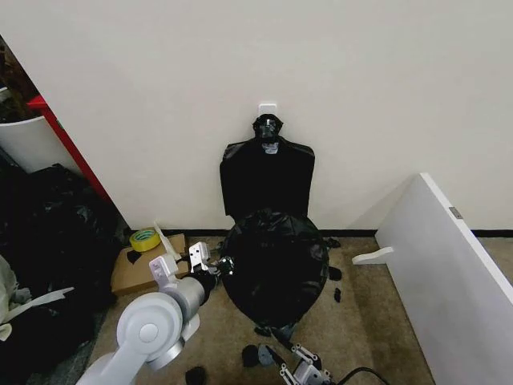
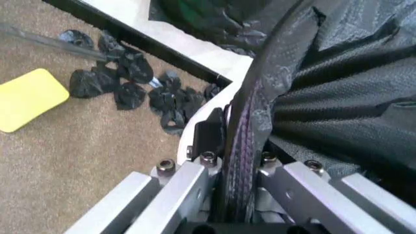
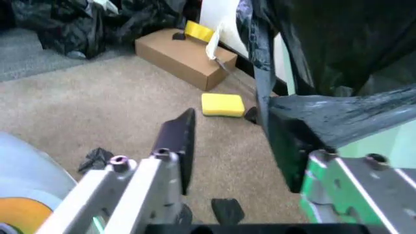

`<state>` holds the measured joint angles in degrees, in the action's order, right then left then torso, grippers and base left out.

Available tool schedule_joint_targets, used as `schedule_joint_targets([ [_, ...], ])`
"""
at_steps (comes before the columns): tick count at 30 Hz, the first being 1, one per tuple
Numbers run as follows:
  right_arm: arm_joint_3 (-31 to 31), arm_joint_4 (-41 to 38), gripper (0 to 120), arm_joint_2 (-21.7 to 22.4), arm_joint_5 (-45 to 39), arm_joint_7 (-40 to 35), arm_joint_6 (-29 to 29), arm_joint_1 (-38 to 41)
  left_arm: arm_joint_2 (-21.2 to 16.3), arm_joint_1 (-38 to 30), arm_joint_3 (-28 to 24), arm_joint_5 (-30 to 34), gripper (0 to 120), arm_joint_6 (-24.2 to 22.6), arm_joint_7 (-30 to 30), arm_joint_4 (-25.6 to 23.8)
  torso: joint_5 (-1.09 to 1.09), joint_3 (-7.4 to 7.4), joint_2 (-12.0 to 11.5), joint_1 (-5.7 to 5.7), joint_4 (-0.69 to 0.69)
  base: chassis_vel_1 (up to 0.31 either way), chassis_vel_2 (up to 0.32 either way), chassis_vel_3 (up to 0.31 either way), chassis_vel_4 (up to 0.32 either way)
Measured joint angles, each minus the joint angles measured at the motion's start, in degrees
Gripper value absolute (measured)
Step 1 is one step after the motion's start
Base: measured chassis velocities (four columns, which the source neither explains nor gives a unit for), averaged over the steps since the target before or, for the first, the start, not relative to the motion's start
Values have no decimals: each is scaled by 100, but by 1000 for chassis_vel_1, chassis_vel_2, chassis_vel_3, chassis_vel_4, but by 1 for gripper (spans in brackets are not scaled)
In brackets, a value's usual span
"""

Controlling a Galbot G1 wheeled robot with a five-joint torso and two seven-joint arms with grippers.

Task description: Place the garbage bag over the trash bin.

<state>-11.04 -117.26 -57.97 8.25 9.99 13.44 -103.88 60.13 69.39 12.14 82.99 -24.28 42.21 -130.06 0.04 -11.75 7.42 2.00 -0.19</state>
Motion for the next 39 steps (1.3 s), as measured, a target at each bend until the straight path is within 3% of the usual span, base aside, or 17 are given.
schedule_joint_targets([
  [11, -43, 0, 84, -90, -73, -168, 363, 3, -16, 50, 15, 30, 0, -15, 26, -20, 0, 0, 0, 0, 0, 0, 0, 0, 0],
  [17, -93, 41, 100, -72, -36, -18, 714, 32, -21, 95, 31, 38, 0, -36, 55, -40, 0, 0, 0, 0, 0, 0, 0, 0, 0],
  [28, -185, 0, 100, 41, -208, 793, 1324, -34, -59, 97, 42, 52, 0, -60, 97, -69, 0, 0, 0, 0, 0, 0, 0, 0, 0],
  [39, -87, 281, 100, -13, -1346, 935, 536, 390, -186, 271, 66, 97, 0, -189, 97, -309, 1, 0, 0, 0, 1, 0, 0, 0, 0],
])
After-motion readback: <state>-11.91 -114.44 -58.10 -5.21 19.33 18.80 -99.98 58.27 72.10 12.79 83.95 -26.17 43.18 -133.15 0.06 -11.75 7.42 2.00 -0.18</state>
